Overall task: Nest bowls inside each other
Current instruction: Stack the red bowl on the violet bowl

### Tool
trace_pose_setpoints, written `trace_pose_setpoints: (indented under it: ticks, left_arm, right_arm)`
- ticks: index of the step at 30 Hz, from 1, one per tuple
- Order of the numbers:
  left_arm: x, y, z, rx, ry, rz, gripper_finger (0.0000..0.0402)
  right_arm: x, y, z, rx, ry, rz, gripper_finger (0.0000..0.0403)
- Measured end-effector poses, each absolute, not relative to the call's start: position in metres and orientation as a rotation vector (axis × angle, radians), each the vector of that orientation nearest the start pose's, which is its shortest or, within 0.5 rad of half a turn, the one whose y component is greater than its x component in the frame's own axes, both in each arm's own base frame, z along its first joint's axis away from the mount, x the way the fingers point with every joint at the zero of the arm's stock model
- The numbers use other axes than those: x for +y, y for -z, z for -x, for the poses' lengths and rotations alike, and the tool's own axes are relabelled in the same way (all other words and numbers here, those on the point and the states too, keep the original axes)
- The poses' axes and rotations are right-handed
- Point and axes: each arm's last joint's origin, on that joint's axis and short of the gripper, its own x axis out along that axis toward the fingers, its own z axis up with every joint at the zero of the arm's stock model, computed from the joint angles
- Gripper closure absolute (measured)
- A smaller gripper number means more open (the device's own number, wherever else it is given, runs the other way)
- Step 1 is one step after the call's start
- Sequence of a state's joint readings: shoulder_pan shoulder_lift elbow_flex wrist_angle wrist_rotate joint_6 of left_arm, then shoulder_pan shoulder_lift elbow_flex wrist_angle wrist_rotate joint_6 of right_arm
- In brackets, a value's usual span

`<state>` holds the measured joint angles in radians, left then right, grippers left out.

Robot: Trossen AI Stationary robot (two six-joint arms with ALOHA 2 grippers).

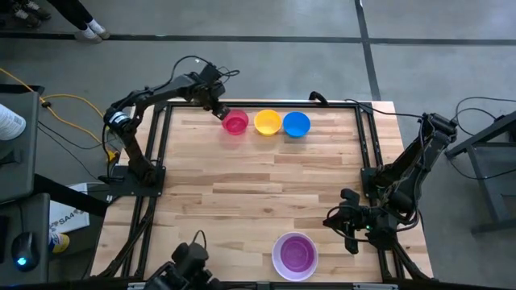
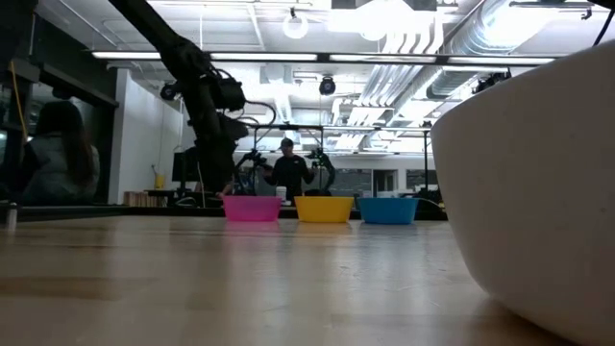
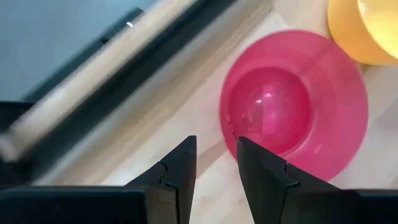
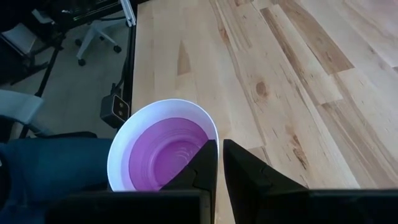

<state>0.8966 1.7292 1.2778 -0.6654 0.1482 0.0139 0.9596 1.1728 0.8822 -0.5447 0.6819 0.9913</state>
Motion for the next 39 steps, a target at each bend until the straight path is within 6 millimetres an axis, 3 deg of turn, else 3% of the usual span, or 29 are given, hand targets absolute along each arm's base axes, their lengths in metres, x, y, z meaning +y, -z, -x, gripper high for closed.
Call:
trace_pose_setpoints:
  ticks: [6,31,39]
  left_arm:
    - [0.271,-0.204,-0.234,1.057,-0.683,0.569,0.0286]
    - [0.265,-0.201,-0.243,1.049,-0.693,0.610,0.0286]
    - [0.267,-0.183,-0.246,1.102,-0.679,0.646,0.0286]
  right_arm:
    - [0.176,-0.267,-0.149,0.618,0.050,-0.352,0.0382]
    - [0.177,-0.267,-0.149,0.624,0.044,-0.354,0.0382]
    - [0.177,-0.267,-0.149,0.625,0.042,-0.354,0.0382]
